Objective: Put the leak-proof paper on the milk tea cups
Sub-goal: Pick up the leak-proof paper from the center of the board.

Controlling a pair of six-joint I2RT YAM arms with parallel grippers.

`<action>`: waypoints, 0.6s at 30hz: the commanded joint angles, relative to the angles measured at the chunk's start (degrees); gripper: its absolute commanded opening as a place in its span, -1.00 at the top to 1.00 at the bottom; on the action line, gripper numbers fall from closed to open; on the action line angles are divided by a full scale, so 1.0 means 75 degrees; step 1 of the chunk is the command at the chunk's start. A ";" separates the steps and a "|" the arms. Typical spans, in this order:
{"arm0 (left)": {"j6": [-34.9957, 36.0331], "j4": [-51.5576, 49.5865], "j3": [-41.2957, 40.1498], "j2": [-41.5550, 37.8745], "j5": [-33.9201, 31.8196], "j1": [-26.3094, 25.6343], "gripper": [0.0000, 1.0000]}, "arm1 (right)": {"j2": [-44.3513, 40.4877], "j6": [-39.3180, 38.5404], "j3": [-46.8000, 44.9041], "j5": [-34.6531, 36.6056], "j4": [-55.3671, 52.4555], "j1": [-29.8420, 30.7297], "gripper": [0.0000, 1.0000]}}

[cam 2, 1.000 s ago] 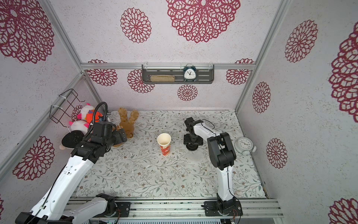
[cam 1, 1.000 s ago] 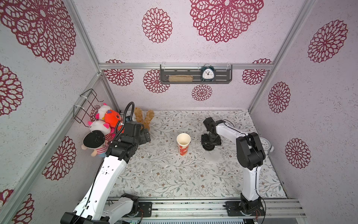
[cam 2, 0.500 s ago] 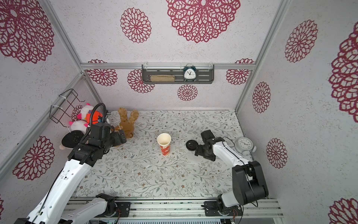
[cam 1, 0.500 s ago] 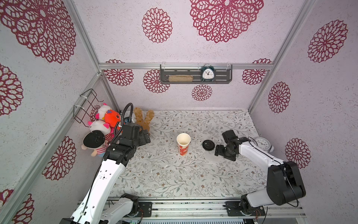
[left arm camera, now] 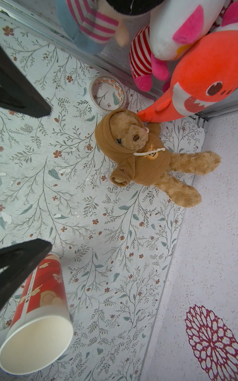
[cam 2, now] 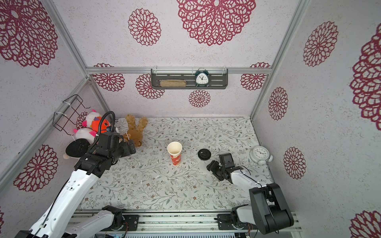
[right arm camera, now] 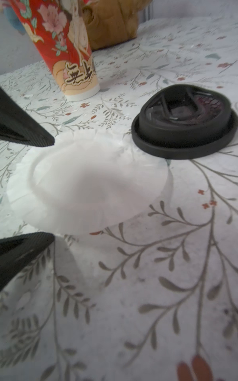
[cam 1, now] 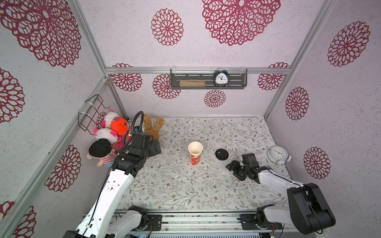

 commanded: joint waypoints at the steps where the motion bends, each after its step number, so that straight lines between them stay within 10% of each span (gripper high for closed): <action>1: -0.0071 0.0027 -0.0027 -0.0039 -0.0066 -0.0097 -0.95 | -0.0031 0.0692 -0.0259 0.0039 0.0683 -0.0030 -0.24; 18: -0.0077 0.0019 -0.0062 -0.0044 -0.0099 -0.0166 -0.95 | -0.0811 0.1200 -0.0314 0.0952 -0.0063 -0.0048 1.00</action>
